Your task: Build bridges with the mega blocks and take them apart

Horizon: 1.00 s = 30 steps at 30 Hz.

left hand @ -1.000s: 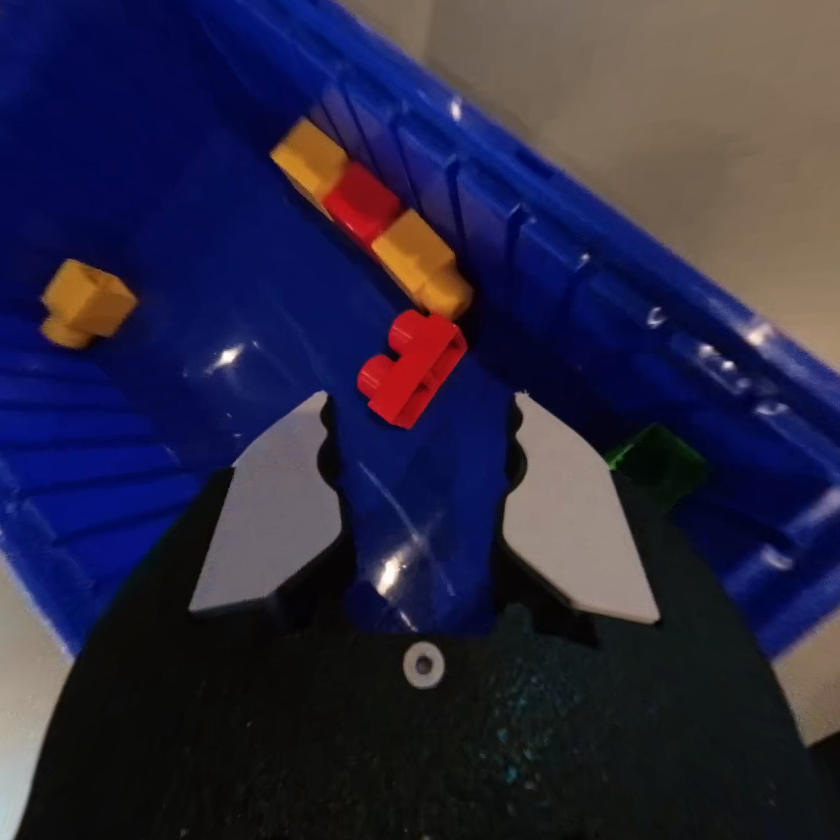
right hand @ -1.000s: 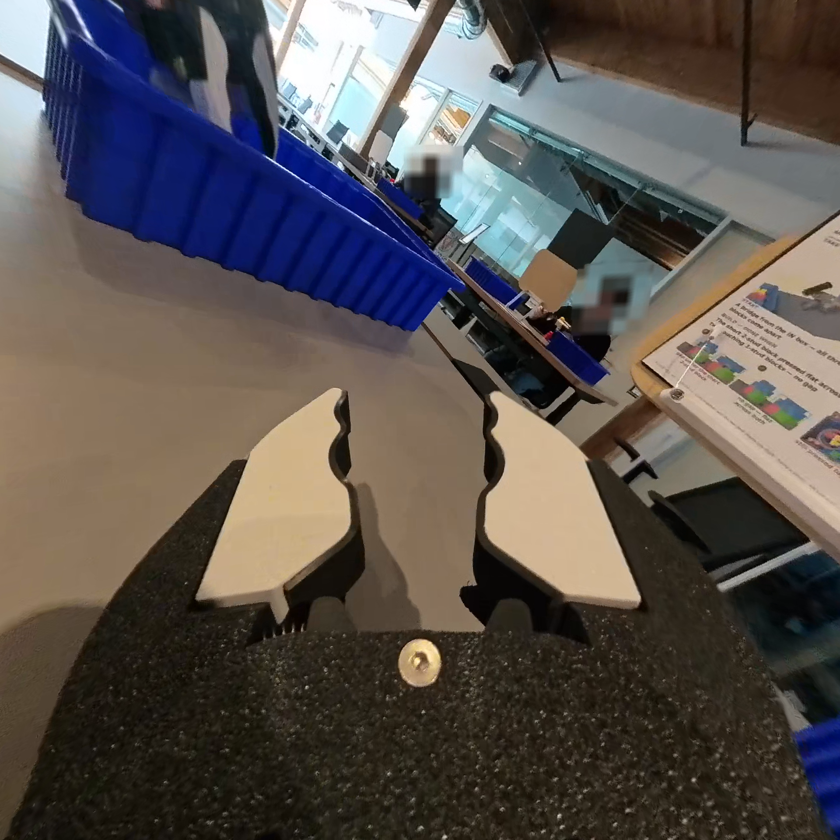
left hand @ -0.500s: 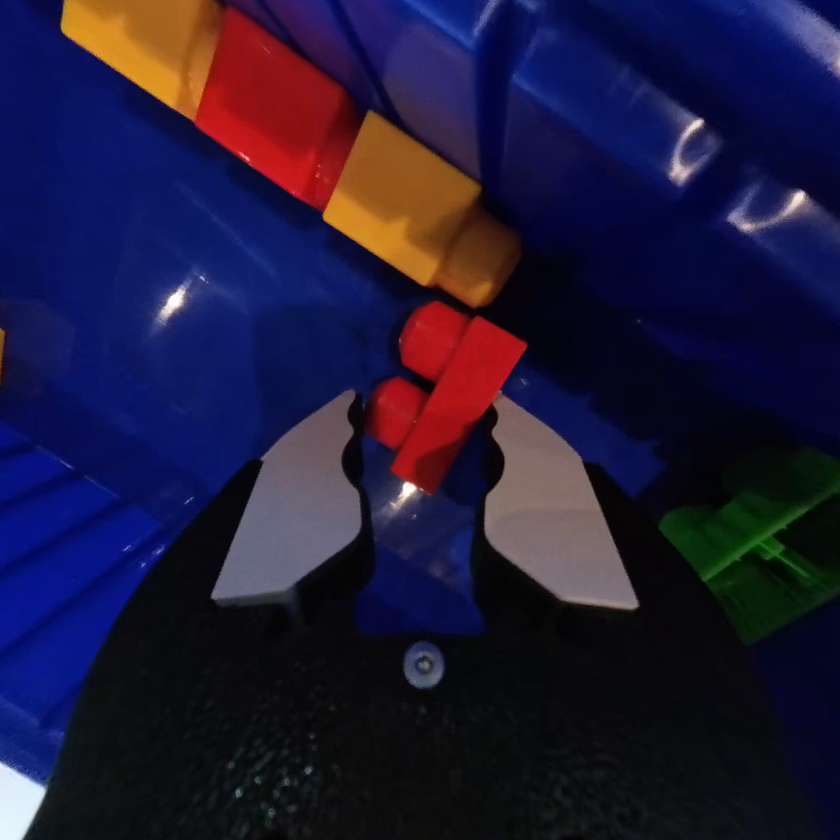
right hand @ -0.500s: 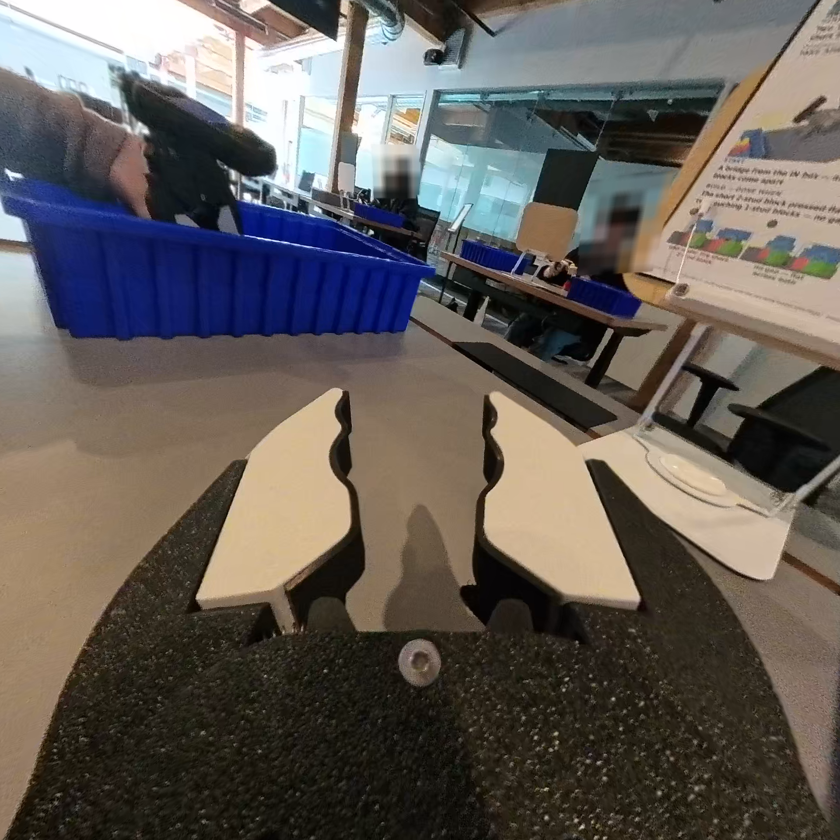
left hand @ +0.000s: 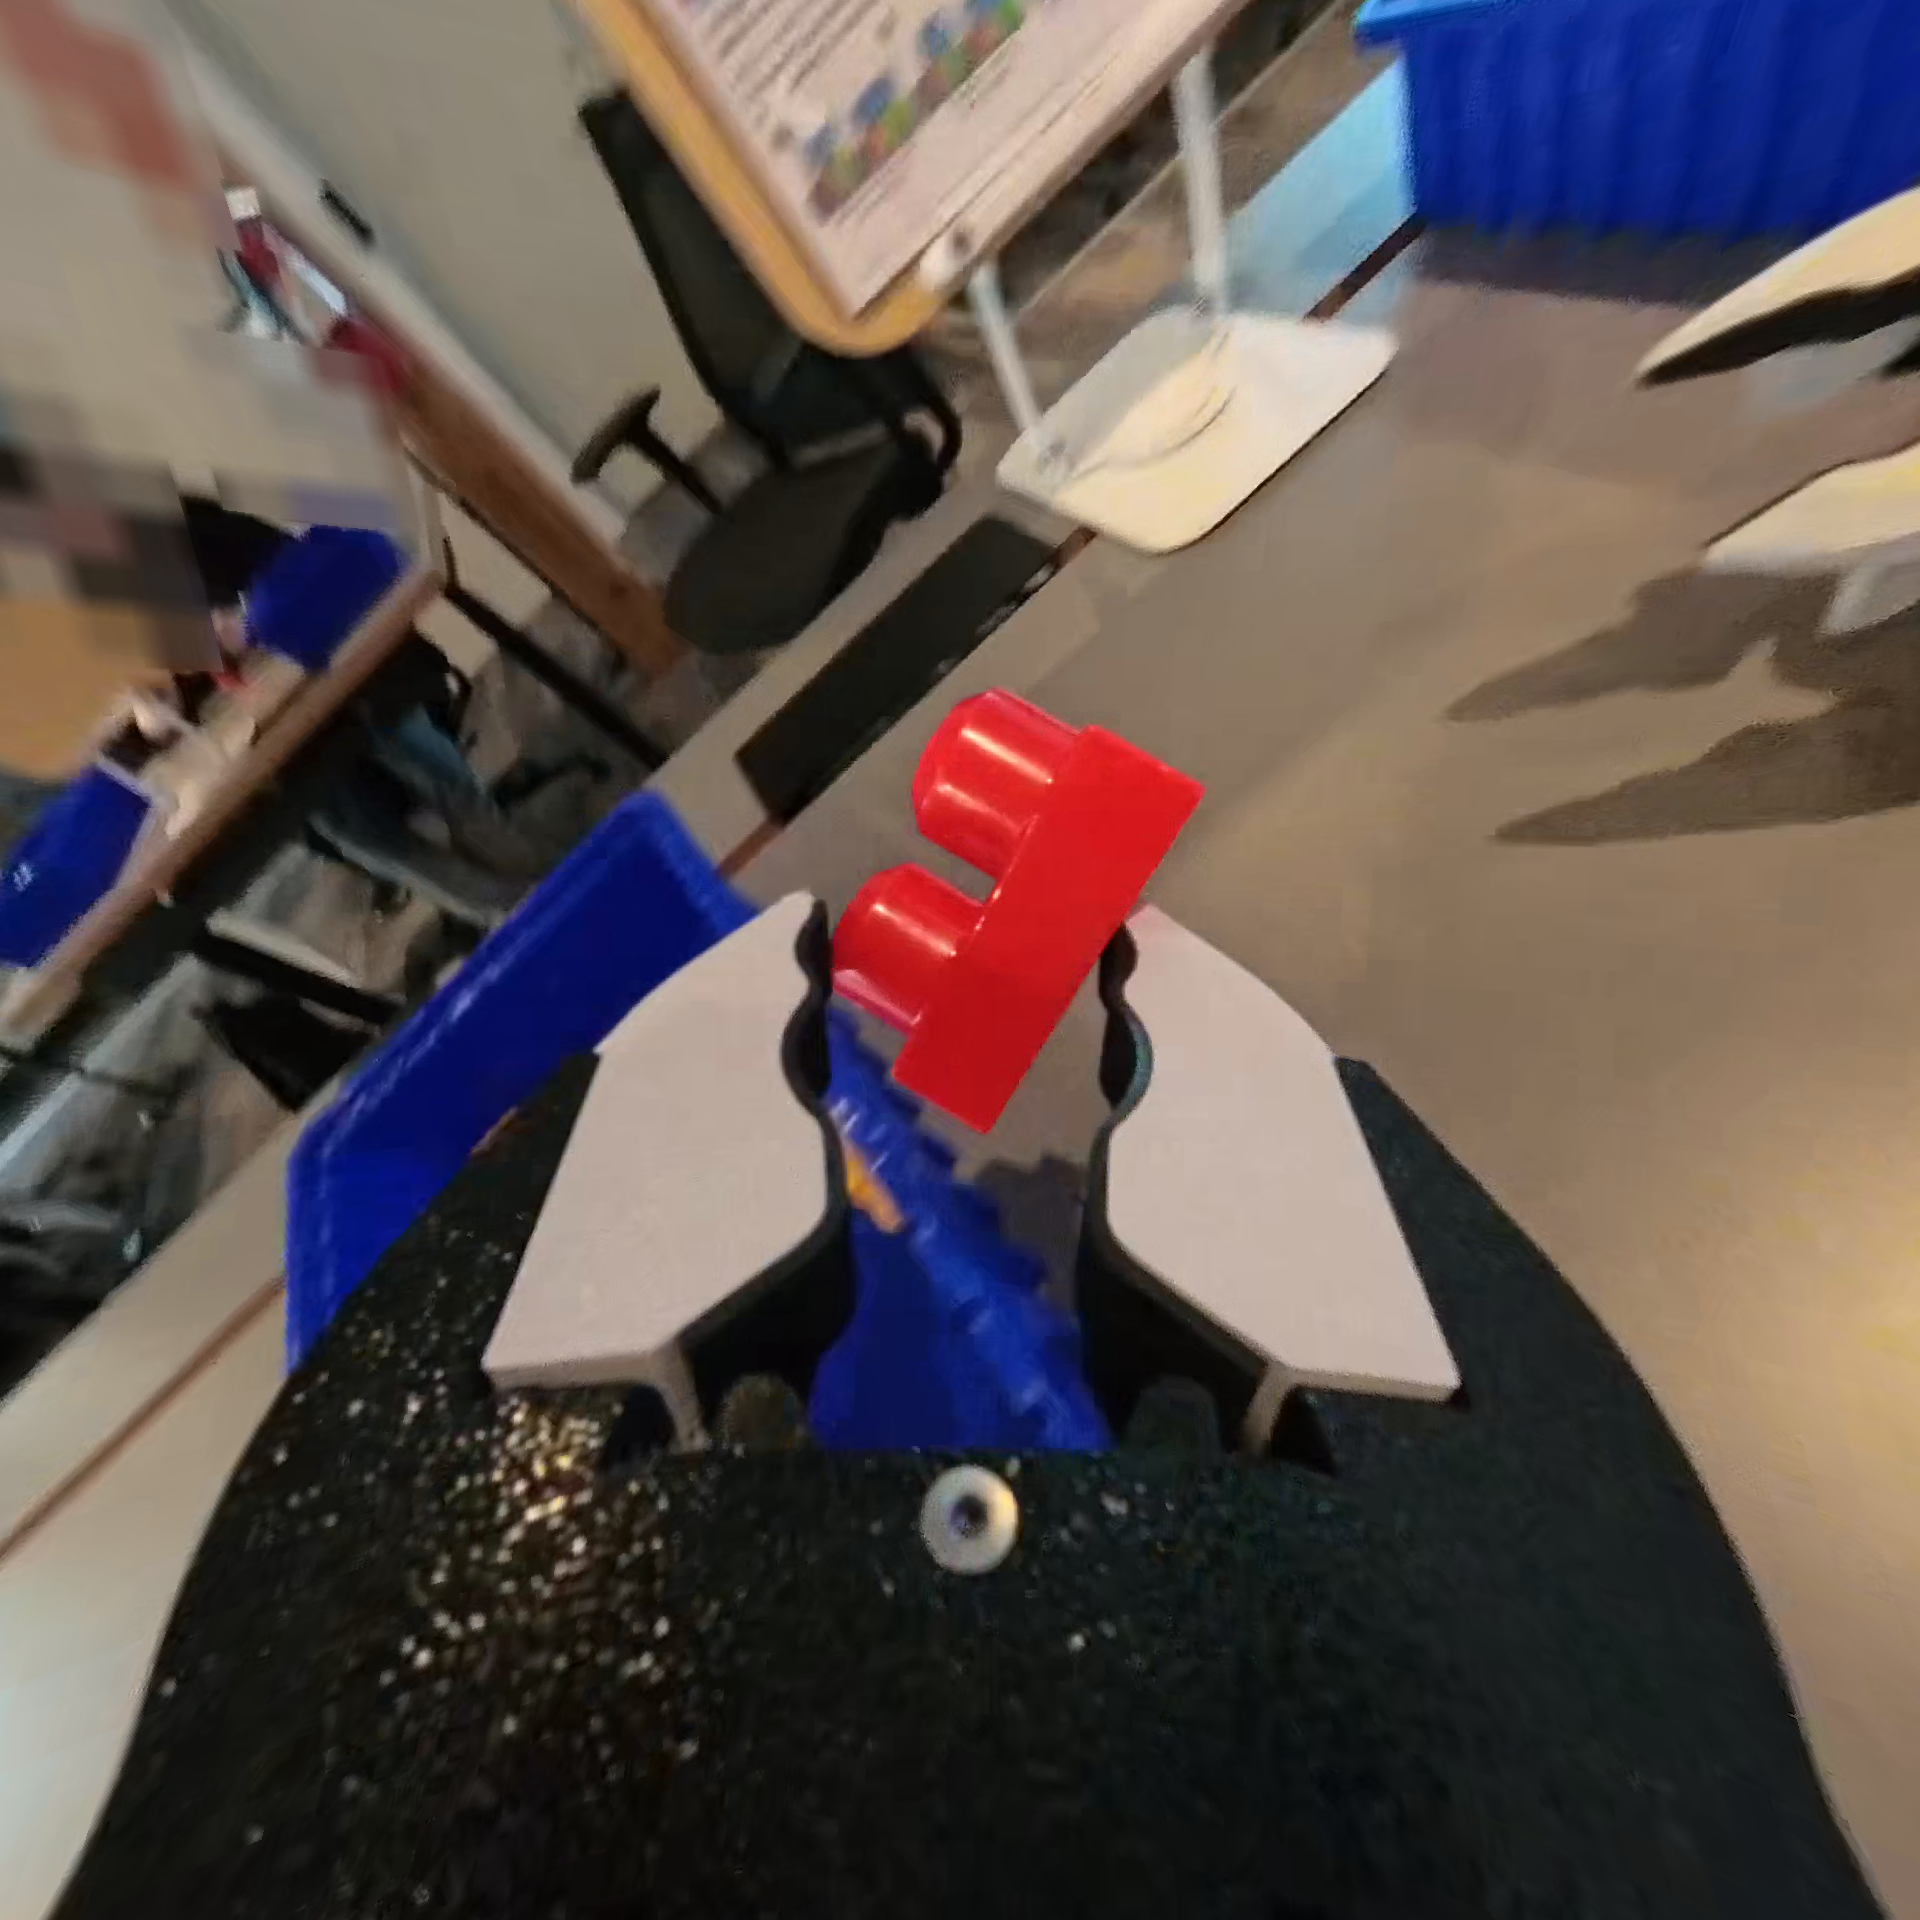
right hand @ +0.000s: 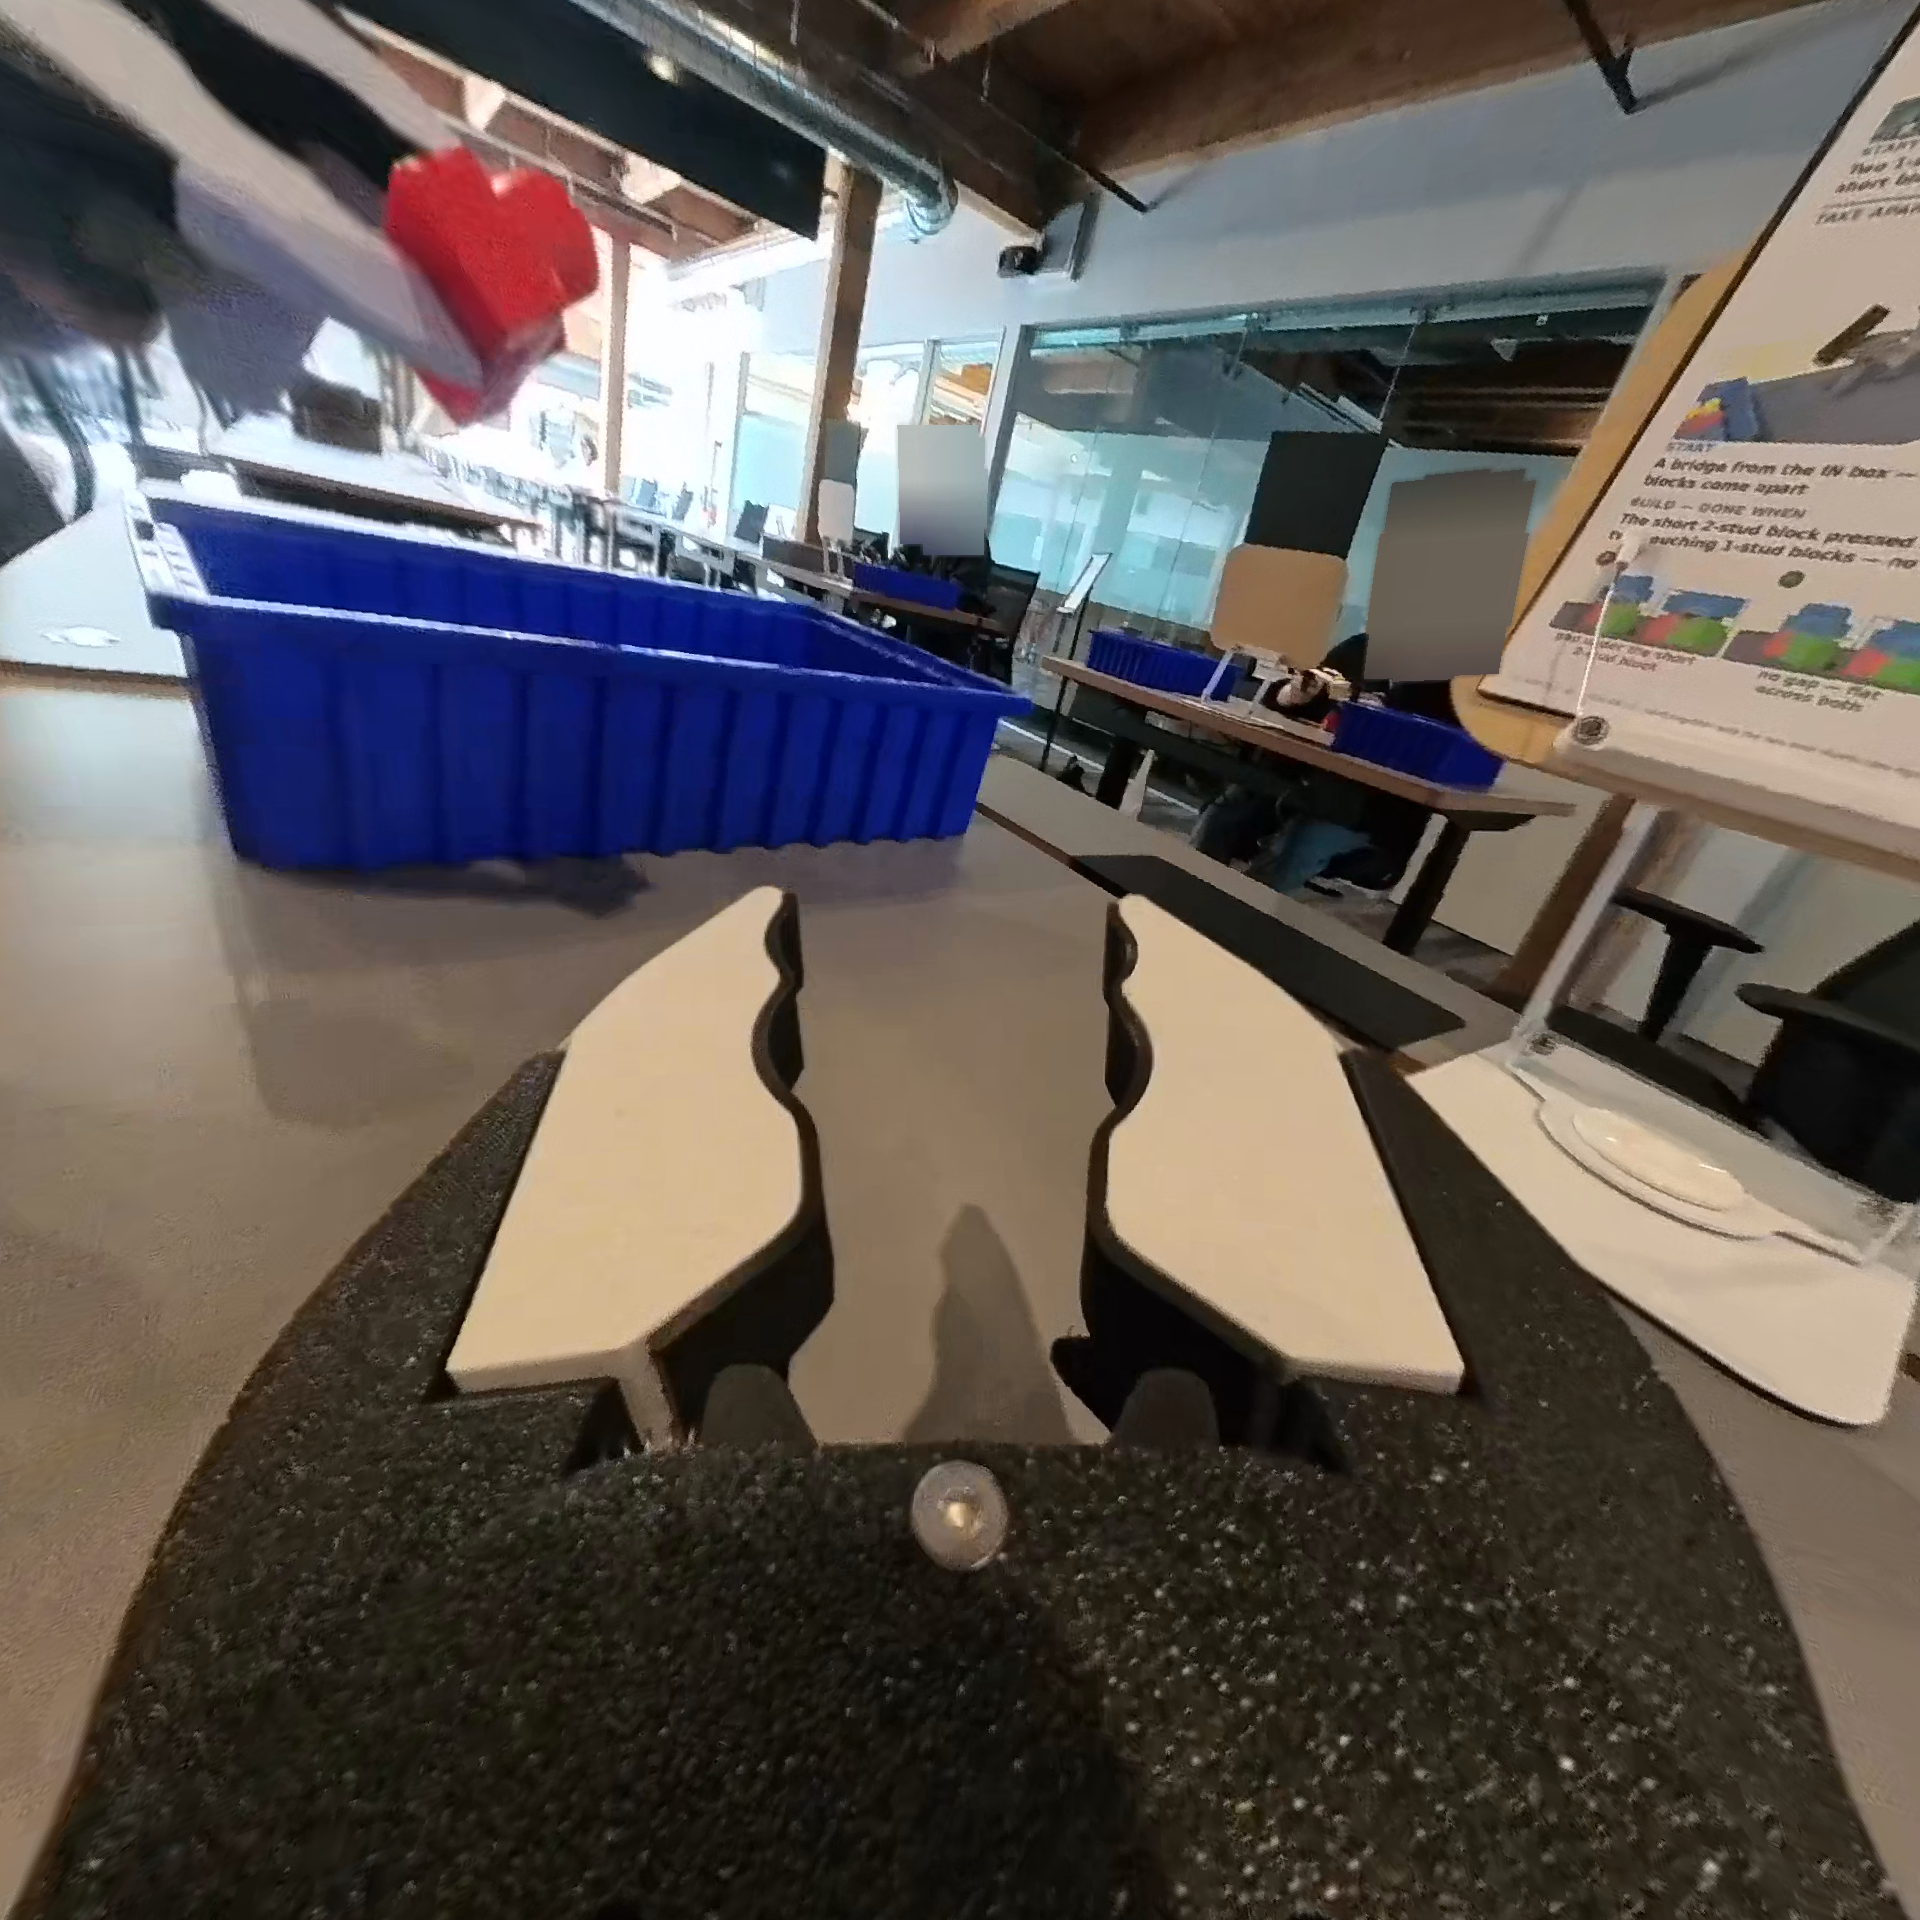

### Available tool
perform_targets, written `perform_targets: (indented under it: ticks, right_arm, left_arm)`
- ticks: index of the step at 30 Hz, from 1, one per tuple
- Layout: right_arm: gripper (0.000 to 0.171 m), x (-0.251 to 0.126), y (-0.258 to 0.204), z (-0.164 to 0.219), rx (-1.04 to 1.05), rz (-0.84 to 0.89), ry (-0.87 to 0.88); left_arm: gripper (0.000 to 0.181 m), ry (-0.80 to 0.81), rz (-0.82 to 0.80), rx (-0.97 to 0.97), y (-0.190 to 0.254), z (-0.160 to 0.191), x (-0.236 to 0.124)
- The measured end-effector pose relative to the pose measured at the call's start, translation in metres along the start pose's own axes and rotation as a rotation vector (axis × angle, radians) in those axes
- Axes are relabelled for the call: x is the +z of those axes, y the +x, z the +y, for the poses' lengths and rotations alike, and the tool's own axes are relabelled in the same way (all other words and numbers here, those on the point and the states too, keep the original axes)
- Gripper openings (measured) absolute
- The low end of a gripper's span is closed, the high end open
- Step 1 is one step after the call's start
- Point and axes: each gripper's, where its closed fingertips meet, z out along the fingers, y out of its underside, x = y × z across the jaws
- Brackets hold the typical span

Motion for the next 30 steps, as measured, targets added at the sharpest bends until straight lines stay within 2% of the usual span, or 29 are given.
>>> perform_targets:
  ticks: [1, 4, 7, 11, 14, 16, 19, 22, 28, 30]
  right_arm:
    - [0.056, 0.001, 0.001, -0.002, 0.015, 0.001, 0.011]
    - [0.058, 0.005, 0.015, -0.002, 0.034, 0.082, 0.026]
    - [0.059, 0.002, 0.028, -0.005, 0.148, 0.123, 0.067]
    - [0.061, 0.0, 0.012, -0.01, 0.278, -0.067, 0.108]
    - [0.083, 0.005, 0.005, -0.012, 0.343, -0.163, 0.099]
    - [0.085, 0.006, -0.002, -0.015, 0.405, -0.235, 0.097]
    - [0.077, 0.005, -0.022, -0.013, 0.495, -0.367, 0.02]
    - [0.069, 0.005, -0.028, -0.011, 0.468, -0.357, -0.027]
    - [0.033, 0.004, -0.046, -0.007, 0.399, -0.416, -0.123]
    - [0.03, 0.002, -0.047, -0.007, 0.416, -0.431, -0.139]
  left_arm:
    - [0.05, 0.02, 0.004, 0.04, 0.019, -0.01, 0.008]
    - [0.049, 0.077, -0.067, 0.171, 0.058, -0.027, 0.04]
    - [0.049, 0.175, -0.163, 0.225, 0.076, -0.035, 0.07]
    - [0.049, 0.321, -0.233, 0.219, 0.091, -0.035, 0.092]
    - [0.049, 0.397, -0.258, 0.308, 0.105, -0.037, 0.087]
    - [0.049, 0.456, -0.222, 0.362, 0.119, -0.037, 0.085]
    - [0.049, 0.441, -0.211, 0.423, 0.128, -0.033, 0.088]
    - [0.05, 0.444, -0.199, 0.467, 0.137, -0.033, 0.089]
    - [0.049, 0.441, -0.192, 0.542, 0.154, -0.035, 0.088]
    - [0.05, 0.442, -0.201, 0.555, 0.156, -0.035, 0.088]
